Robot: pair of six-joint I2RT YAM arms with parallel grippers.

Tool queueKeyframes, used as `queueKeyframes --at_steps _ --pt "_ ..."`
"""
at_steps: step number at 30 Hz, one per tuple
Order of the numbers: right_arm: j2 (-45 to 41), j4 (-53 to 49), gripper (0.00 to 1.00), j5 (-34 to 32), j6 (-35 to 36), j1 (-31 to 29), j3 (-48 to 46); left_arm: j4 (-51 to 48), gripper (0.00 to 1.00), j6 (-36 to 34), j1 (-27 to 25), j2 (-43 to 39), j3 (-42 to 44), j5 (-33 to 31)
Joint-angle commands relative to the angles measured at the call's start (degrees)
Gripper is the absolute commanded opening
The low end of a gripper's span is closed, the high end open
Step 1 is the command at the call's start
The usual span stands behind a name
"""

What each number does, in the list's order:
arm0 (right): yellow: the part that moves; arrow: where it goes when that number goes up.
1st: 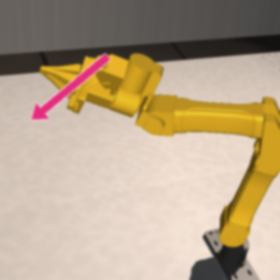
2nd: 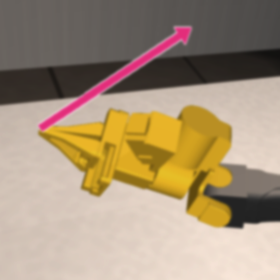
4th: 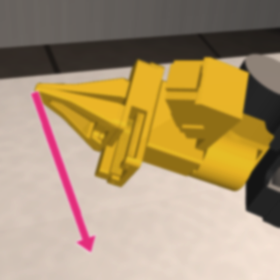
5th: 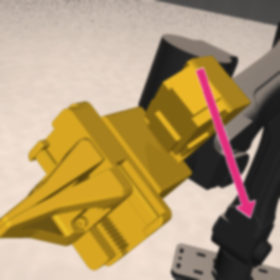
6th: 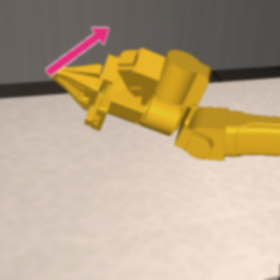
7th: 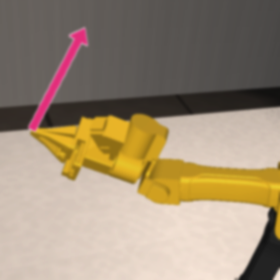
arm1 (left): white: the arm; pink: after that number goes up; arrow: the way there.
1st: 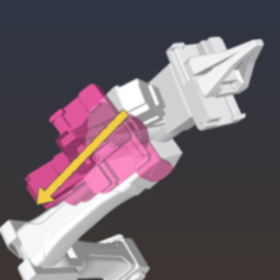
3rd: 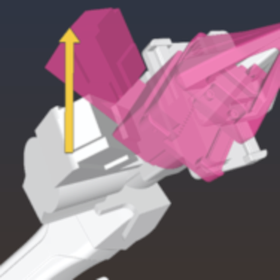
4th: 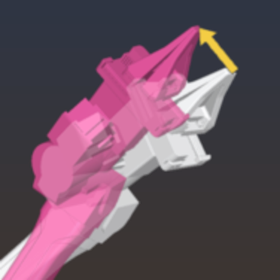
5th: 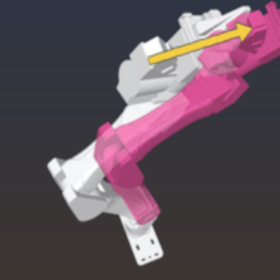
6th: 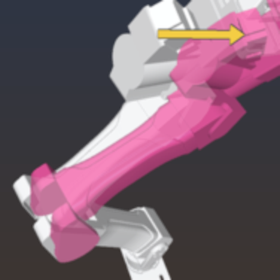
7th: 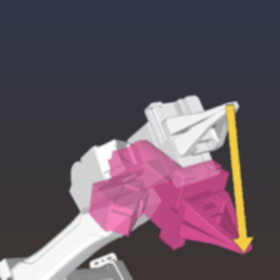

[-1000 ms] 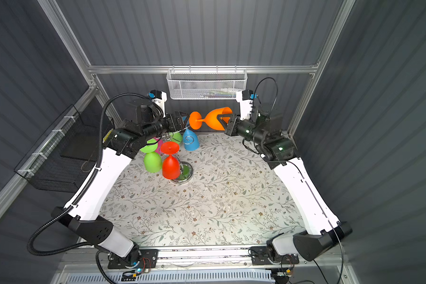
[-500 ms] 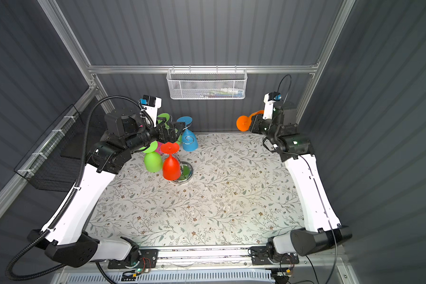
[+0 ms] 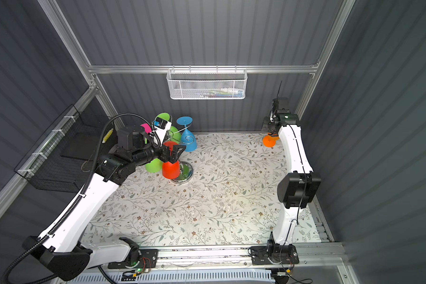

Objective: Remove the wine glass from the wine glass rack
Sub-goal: 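Carry the orange glass to the far corner while left gripper returns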

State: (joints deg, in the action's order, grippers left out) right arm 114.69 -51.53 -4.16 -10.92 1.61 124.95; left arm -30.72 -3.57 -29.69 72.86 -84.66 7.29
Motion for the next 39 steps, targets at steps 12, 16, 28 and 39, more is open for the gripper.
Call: queueKeyframes --at_steps 12,16,28,39 --pt "17.2 -5.3 0.00 3.4 4.5 6.9 17.8 5.8 1.00 -7.6 -7.0 -5.1 9.7 2.4" --pt "18.7 -4.5 0.00 3.9 5.8 6.9 17.7 6.8 1.00 -7.7 -7.0 -5.7 10.7 3.0" --pt "20.7 -3.2 0.00 6.1 6.4 6.9 17.7 7.5 1.00 -8.0 -7.0 -6.0 10.9 5.0" --pt "20.9 -3.4 0.15 6.7 7.5 6.2 17.7 8.2 1.00 -8.0 -6.9 -7.3 10.5 7.6"
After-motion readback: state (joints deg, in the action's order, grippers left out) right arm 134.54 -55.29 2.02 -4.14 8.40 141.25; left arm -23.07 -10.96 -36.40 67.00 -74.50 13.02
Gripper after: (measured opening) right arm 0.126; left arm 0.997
